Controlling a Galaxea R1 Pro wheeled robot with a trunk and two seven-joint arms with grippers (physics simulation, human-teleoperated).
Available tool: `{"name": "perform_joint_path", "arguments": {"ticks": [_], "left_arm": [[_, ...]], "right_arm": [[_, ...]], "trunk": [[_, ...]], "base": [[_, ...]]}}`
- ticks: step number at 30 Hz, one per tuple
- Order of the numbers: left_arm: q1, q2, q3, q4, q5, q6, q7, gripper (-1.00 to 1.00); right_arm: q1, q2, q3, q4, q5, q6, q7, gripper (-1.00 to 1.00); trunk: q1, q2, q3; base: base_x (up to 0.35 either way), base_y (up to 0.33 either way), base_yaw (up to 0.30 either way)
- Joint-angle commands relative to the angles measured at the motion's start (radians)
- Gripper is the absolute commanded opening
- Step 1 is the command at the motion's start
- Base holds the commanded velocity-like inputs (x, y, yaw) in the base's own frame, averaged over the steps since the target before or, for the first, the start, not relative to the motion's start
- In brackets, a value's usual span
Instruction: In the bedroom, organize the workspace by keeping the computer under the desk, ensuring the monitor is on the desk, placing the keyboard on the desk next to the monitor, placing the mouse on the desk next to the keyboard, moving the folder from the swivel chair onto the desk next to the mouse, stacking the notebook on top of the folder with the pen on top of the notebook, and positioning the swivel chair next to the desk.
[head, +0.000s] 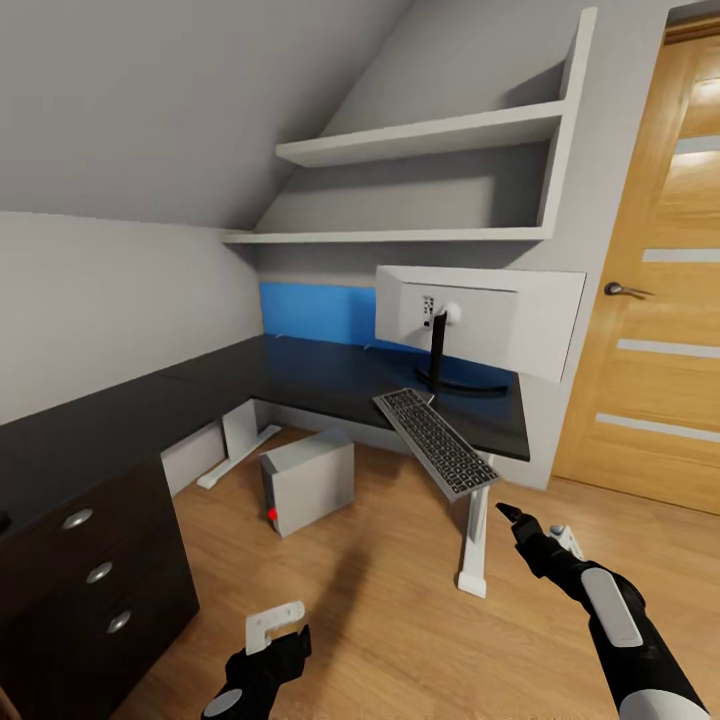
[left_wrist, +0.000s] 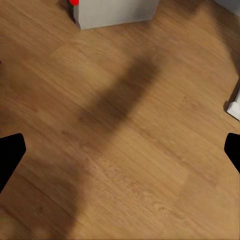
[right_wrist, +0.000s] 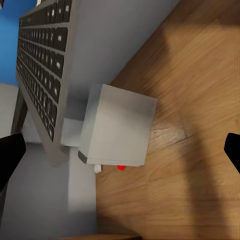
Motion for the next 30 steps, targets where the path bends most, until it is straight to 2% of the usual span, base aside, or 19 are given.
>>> {"name": "perform_joint_path", "arguments": {"ticks": [1, 11, 18, 24, 30], "left_arm": [[-0.001, 0.001, -0.003, -0.002, 0.006, 0.003, 0.009, 1.0], [0.0, 0.0, -0.004, -0.002, 0.007, 0.003, 0.013, 1.0], [0.0, 0.001, -0.004, 0.0, 0.007, 0.003, 0.008, 1.0], [0.0, 0.002, -0.006, 0.038, 0.006, 0.002, 0.003, 1.0], [0.0, 0.002, -0.064, 0.043, 0.004, 0.003, 0.007, 1.0]], "right_arm": [[-0.001, 0.002, -0.003, 0.0, 0.001, 0.006, 0.003, 1.0], [-0.001, 0.006, -0.003, 0.007, 0.0, 0.005, 0.002, 1.0], [-0.001, 0.008, -0.003, 0.008, -0.002, 0.005, 0.005, 1.0], [-0.001, 0.011, -0.004, 0.008, -0.002, 0.005, 0.005, 1.0], [-0.001, 0.011, -0.005, 0.007, -0.002, 0.005, 0.005, 1.0]], "trunk": [[0.004, -0.008, -0.004], [0.042, -0.078, -0.036], [0.042, -0.078, -0.036], [0.042, -0.078, -0.036], [0.042, -0.078, -0.036]], "base": [[0.0, 0.0, 0.0], [0.0, 0.0, 0.0], [0.0, 0.0, 0.0], [0.019, 0.0, 0.0], [0.152, 0.0, 0.0]]}}
